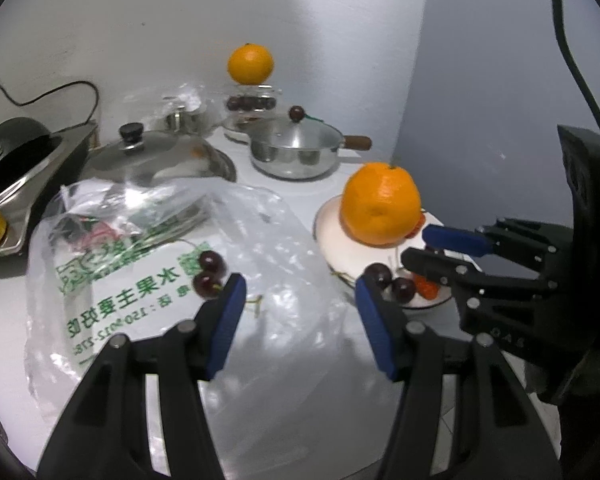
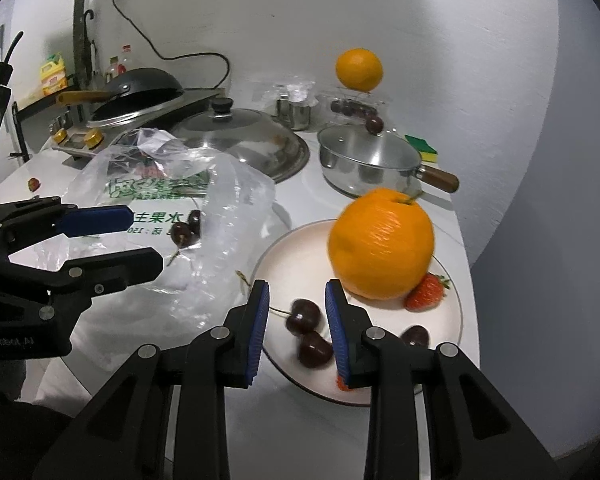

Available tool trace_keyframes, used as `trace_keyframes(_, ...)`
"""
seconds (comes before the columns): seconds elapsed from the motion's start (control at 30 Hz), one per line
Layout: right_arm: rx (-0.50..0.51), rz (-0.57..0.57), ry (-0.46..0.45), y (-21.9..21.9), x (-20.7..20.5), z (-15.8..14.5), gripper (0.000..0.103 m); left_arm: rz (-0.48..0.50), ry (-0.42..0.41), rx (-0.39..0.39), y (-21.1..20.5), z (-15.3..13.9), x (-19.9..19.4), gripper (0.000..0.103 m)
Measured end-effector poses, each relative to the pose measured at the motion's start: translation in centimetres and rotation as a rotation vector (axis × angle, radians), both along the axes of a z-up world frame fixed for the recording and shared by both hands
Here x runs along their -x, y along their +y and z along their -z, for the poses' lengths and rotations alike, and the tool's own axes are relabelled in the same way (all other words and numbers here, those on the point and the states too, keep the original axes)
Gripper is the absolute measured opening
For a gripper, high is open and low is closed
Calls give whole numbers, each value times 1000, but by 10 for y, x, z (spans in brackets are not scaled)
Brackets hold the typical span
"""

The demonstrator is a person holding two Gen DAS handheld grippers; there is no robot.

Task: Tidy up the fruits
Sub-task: 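Move both open grippers from the plate back to the fruit bag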

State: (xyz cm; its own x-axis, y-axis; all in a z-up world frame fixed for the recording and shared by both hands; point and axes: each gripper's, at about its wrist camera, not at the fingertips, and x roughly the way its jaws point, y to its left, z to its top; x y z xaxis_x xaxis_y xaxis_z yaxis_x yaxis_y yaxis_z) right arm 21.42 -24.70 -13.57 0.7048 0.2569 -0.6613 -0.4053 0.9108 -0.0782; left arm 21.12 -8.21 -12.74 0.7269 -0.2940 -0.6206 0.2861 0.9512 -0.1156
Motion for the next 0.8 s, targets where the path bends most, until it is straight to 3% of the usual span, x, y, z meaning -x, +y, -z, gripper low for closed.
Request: trace_keyframes(0.8,22,-98,0,77,-4,-4,31,-134,-8,24,83,3,9,58)
